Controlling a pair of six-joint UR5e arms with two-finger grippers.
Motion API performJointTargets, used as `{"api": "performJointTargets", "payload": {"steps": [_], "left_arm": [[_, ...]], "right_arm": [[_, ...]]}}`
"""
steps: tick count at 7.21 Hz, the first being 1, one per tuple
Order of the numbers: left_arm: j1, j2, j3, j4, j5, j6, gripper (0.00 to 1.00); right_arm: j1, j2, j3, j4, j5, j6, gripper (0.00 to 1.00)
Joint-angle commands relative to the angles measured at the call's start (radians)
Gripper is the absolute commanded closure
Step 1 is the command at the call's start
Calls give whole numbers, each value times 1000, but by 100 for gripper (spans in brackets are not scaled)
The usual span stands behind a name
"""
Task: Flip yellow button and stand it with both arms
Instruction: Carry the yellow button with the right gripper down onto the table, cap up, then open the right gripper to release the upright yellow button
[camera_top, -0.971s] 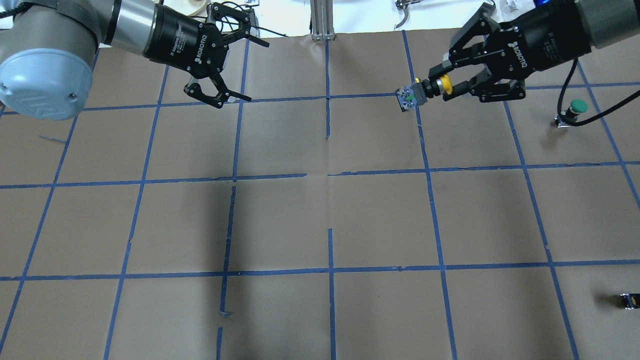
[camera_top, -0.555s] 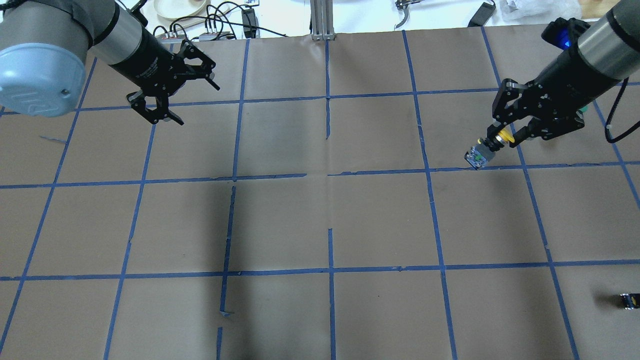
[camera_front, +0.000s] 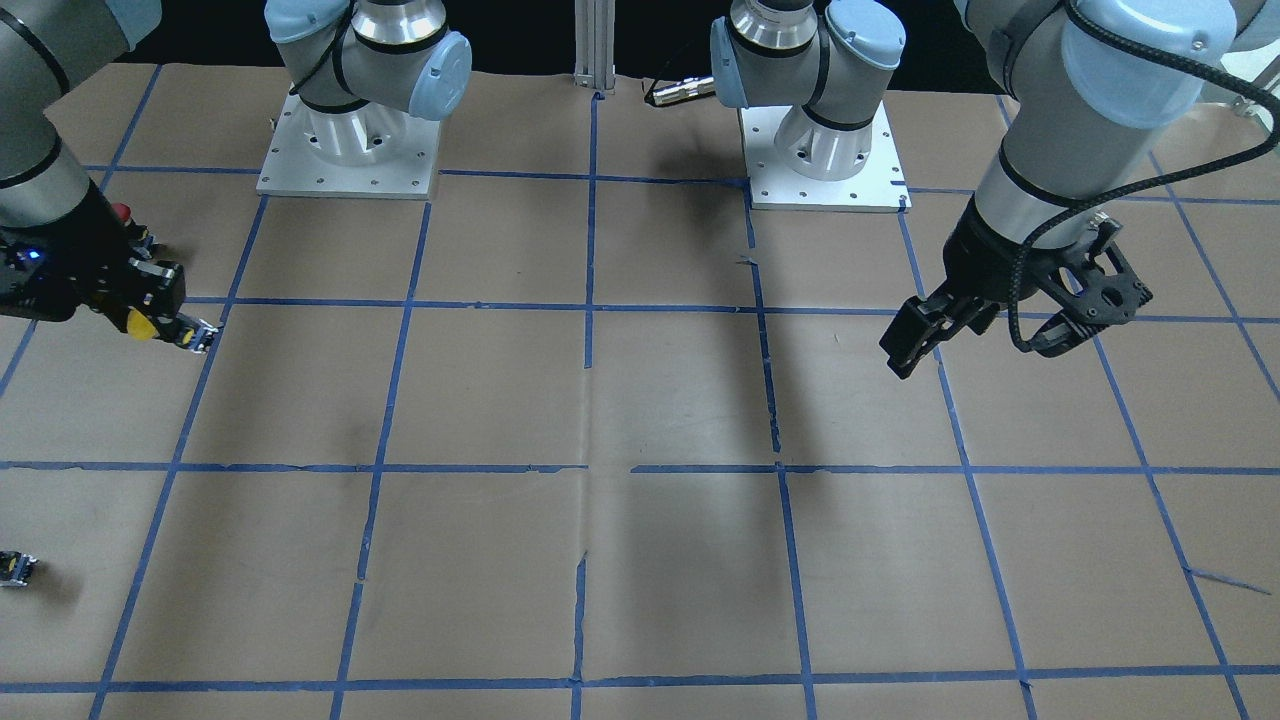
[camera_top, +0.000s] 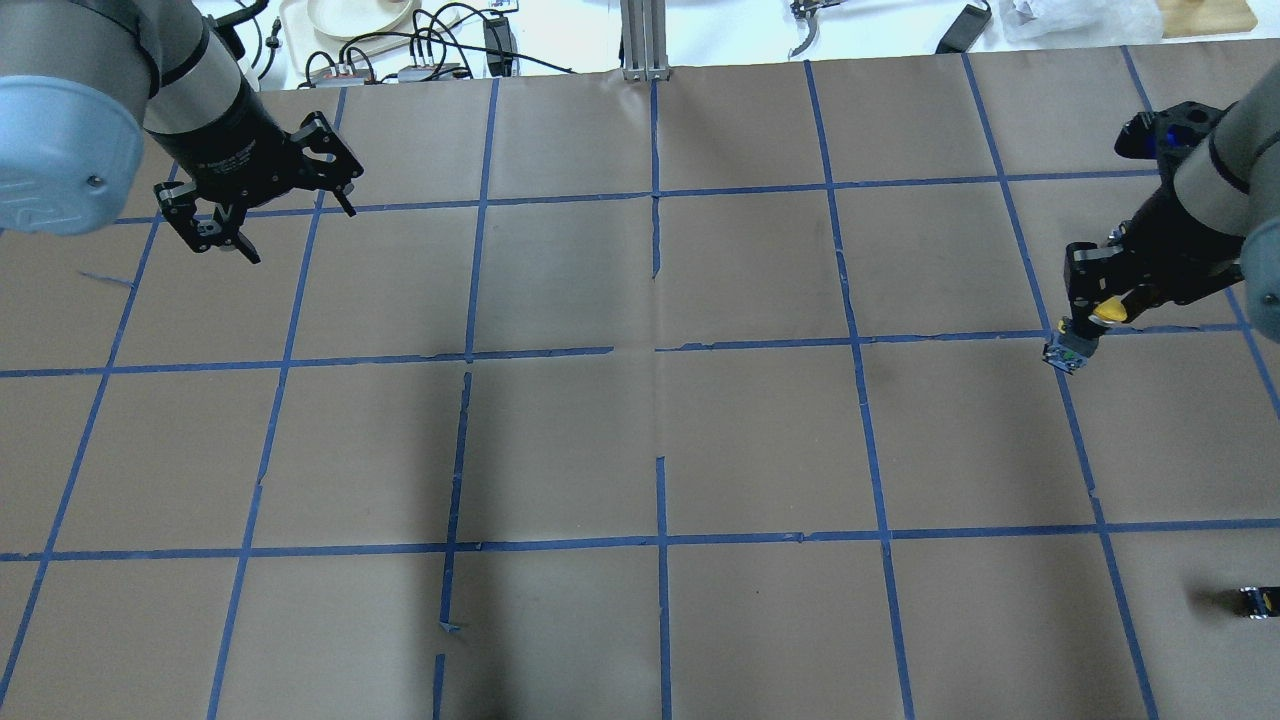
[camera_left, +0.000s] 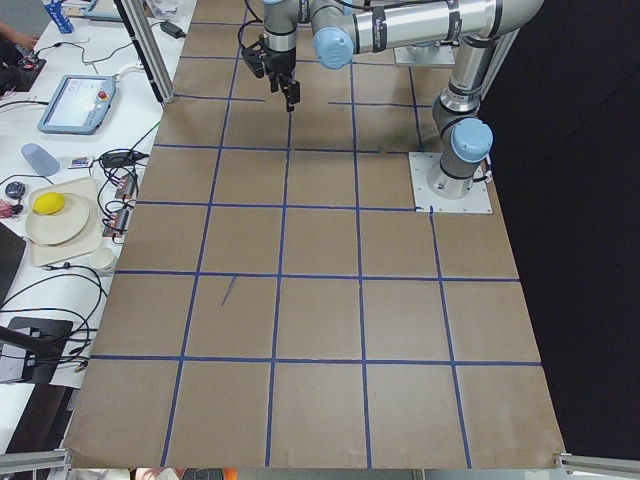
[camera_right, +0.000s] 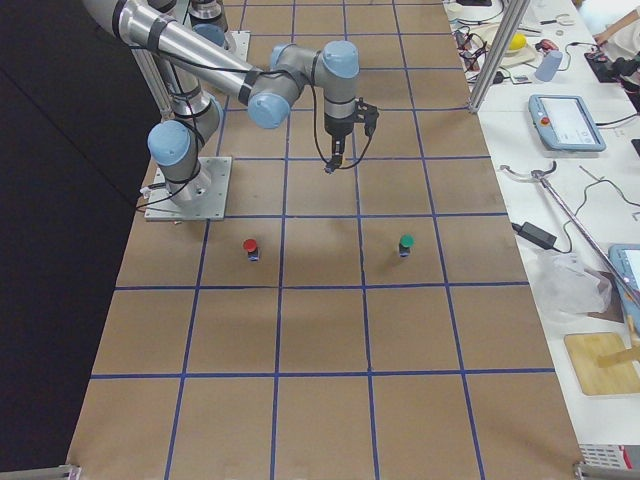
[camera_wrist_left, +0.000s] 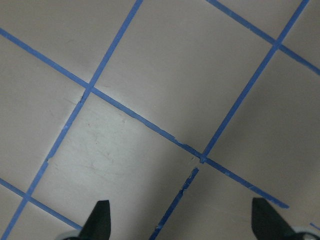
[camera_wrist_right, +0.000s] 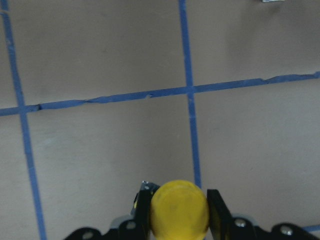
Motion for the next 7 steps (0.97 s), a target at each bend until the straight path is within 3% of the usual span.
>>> {"api": "performJointTargets", "payload": {"steps": [1, 3, 4, 6, 7], "left_arm": [[-10, 25, 10, -72, 17, 209, 0], [-10, 16, 45, -103, 14, 280, 0], [-13, 20, 44, -103, 4, 312, 0], [-58, 20, 44, -106, -92, 317, 0], [-81, 23, 27, -109, -69, 332, 0]], "right_arm": [[-176, 53, 92, -234, -6, -275, 77], [-306, 85, 289, -594, 24, -593, 77], [-352, 91, 374, -752, 88, -758, 77], [-399, 103, 382, -772, 175, -824, 77], [-400, 123, 379, -775, 178, -826, 77]]}}
